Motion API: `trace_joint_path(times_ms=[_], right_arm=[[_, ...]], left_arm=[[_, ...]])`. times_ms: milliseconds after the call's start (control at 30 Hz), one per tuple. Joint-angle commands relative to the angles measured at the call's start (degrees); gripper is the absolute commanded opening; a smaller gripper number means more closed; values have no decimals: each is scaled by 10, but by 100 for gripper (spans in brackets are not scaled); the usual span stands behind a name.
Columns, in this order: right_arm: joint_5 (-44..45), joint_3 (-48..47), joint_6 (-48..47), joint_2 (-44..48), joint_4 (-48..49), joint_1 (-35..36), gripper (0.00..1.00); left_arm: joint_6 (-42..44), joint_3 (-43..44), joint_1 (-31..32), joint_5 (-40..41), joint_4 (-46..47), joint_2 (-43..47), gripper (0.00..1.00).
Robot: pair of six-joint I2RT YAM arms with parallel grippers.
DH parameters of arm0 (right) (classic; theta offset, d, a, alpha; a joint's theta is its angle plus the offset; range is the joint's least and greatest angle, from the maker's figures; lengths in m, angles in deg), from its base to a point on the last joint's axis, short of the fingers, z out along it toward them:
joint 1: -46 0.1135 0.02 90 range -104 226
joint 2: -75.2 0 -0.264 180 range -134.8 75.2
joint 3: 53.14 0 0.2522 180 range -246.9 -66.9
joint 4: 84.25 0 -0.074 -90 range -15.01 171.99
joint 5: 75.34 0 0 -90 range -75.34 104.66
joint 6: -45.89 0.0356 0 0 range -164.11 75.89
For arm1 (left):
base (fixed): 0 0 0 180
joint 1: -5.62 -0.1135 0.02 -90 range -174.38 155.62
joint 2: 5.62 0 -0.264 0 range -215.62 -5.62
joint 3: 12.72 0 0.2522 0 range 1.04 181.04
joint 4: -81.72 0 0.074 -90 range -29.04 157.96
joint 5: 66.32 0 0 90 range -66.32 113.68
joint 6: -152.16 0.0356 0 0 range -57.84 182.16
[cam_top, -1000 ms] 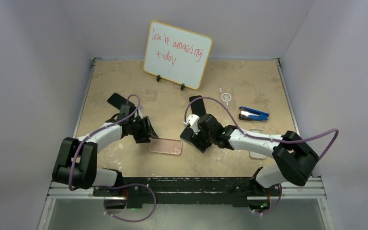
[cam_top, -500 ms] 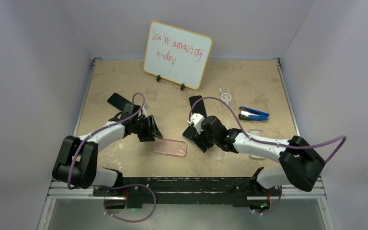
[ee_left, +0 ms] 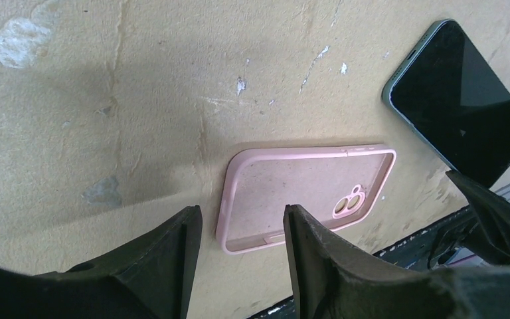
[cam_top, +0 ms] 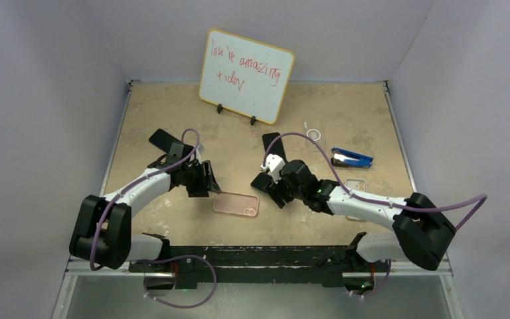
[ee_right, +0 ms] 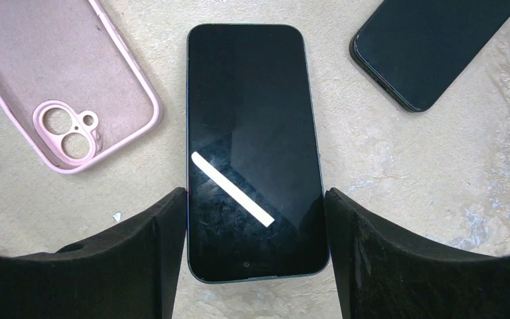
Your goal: Put the phone into the phone case
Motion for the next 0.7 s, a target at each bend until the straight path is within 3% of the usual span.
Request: trace_joint_path(times_ms=[0,500,667], right_arm=[[-18,7,-9,14,43,0,31],[-46,-17,-38,-65,42,0,33],[-59,-45,-54,-88,7,0,56]], left_arm=[[7,0,-3,-8,5,3,51],[6,8,-3,-25,20,-16,51],[5,18,-3,-30,21,-21,51]])
